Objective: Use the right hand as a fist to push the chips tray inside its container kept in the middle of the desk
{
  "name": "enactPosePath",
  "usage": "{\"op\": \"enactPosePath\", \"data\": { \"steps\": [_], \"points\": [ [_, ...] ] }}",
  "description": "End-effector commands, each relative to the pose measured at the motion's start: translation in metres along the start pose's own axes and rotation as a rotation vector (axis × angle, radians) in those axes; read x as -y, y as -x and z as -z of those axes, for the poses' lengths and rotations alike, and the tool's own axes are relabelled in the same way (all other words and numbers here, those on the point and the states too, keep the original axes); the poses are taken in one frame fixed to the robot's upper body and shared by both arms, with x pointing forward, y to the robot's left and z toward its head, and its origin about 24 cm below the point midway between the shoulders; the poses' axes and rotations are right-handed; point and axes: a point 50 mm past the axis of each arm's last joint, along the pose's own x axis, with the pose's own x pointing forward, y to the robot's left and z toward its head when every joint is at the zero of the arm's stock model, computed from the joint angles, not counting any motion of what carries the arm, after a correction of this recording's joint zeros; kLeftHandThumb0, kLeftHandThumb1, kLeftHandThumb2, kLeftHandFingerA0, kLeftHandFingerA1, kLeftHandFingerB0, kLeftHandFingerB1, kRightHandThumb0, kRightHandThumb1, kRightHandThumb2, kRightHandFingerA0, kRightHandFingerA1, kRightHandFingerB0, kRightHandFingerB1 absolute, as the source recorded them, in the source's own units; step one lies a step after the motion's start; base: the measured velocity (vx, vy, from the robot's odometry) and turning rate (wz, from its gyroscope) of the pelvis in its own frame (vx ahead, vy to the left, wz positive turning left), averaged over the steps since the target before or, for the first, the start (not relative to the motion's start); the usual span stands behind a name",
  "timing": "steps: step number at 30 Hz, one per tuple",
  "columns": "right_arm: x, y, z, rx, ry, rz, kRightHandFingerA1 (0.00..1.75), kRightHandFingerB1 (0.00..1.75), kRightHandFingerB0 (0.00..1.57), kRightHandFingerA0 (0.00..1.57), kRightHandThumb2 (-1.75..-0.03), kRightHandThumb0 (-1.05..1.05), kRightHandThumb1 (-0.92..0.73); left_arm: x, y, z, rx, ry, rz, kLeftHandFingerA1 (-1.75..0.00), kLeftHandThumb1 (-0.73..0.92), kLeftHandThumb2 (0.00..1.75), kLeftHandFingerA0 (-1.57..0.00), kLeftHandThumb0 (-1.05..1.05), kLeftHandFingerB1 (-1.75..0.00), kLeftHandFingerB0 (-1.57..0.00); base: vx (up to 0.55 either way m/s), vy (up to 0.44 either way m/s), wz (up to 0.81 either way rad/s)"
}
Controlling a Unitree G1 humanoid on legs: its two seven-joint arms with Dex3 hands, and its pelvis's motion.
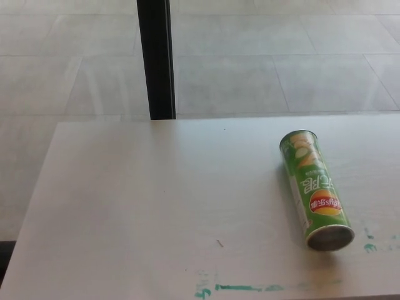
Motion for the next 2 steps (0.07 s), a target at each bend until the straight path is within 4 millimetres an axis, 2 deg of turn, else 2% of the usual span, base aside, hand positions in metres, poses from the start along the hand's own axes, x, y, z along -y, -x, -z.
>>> {"op": "enactPosePath", "data": {
  "steps": [1, 2],
  "points": [
    [-0.0082, 0.0016, 0.0065, -0.004, -0.201, 0.104, 0.8, 0.62, 0.54, 0.82, -0.93, -0.49, -0.58, -0.0073, -0.0002, -0.0047, 0.011, 0.024, -0.015, -0.73, 0.88, 0.66, -0.61, -0.68, -0.53, -0.49, 0.0, 0.0, 0.0],
    [-0.0082, 0.0016, 0.0065, -0.004, -0.201, 0.104, 0.8, 0.62, 0.54, 0.82, -0.93, -0.49, -0.58, -0.0073, -0.0002, -0.0047, 0.011, 0.024, -0.015, -0.73, 0.88, 0.66, -0.61, -0.68, -0.53, -0.49, 0.0, 0.0, 0.0]
  ]
}}
